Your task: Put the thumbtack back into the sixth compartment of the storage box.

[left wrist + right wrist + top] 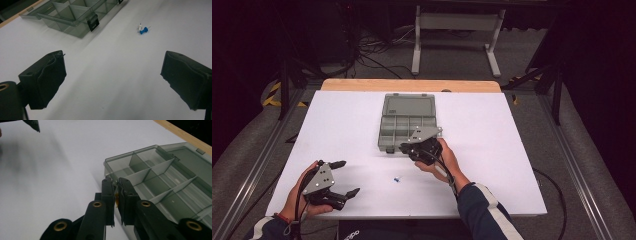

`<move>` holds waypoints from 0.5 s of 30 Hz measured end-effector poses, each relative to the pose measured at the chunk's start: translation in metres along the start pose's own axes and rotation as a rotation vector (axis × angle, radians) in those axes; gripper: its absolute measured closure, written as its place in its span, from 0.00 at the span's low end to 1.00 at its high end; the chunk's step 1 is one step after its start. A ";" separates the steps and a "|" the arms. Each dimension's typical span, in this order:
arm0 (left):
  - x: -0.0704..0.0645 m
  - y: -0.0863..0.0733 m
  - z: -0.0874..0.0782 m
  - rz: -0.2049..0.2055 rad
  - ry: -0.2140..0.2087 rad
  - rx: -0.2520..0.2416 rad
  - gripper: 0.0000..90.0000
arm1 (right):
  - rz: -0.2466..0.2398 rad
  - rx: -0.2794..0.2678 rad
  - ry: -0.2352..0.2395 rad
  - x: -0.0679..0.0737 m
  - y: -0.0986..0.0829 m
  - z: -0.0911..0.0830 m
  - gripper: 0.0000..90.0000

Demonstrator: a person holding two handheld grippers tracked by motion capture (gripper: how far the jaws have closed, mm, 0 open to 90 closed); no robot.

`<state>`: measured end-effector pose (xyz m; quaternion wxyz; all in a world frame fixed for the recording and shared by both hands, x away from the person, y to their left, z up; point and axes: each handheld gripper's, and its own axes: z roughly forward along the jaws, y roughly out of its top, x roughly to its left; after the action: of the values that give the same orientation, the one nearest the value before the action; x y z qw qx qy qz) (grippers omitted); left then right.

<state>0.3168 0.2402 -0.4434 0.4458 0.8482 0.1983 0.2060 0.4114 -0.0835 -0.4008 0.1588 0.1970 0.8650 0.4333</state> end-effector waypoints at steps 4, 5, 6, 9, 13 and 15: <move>0.000 0.000 -0.001 0.003 0.000 -0.005 0.07 | 0.015 -0.009 -0.015 -0.007 0.006 0.003 0.93; 0.000 0.000 -0.001 0.001 0.000 -0.007 0.07 | 0.019 -0.008 -0.019 -0.009 0.007 0.004 0.93; 0.000 0.000 -0.001 0.003 0.000 -0.011 0.07 | 0.023 -0.007 -0.024 -0.011 0.008 0.005 0.93; 0.001 0.001 -0.001 0.000 -0.001 -0.010 0.07 | 0.034 -0.005 -0.032 -0.016 0.010 0.009 0.93; 0.000 0.001 -0.001 0.000 -0.002 -0.011 0.07 | 0.045 0.002 -0.041 -0.020 0.012 0.014 0.93; 0.001 0.001 -0.001 -0.001 0.000 -0.013 0.07 | 0.059 0.005 -0.045 -0.022 0.012 0.017 0.93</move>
<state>0.3168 0.2408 -0.4420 0.4514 0.8452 0.1974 0.2072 0.4408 -0.0762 -0.3980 0.1650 0.2324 0.8560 0.4313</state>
